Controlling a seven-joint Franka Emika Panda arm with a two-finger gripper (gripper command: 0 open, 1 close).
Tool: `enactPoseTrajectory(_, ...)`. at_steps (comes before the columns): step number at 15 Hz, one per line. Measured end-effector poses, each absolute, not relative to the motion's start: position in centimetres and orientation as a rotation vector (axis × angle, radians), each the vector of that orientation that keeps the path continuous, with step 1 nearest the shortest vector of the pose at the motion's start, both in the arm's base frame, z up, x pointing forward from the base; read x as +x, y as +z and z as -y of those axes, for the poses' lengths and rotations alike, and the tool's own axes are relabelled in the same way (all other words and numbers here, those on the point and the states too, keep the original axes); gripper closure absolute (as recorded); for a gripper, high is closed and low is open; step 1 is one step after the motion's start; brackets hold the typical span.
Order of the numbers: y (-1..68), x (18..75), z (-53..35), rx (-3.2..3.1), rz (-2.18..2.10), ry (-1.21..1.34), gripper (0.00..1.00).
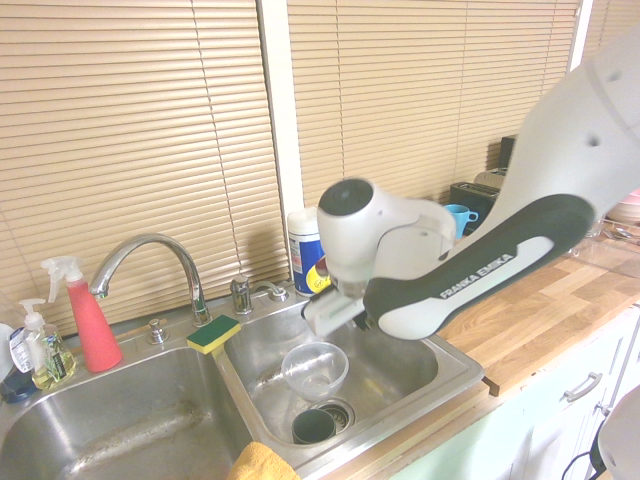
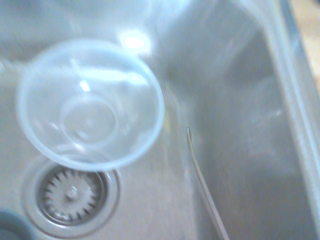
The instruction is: Put the spoon into the sink
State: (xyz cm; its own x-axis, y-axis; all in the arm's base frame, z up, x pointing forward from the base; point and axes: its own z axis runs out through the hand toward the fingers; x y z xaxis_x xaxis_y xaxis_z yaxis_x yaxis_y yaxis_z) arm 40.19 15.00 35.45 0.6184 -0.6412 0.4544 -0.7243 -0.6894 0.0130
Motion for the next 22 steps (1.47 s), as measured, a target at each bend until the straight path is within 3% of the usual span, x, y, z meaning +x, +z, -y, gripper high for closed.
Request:
enactPoseTrajectory(6, 29.2, 46.6, -17.2, 2.625, 1.11, 0.439, 1.0)
enactPoseTrajectory(12, 22.9, 49.2, -18.9, 2.581, 1.116, 0.217, 1.0)
enactPoseTrajectory(13, 22.3, 49.5, -18.9, 2.576, 1.121, 0.19, 0.0)
enactPoseTrajectory(22, 22.1, 50.7, -18.3, 2.569, 1.135, 0.137, 0.0)
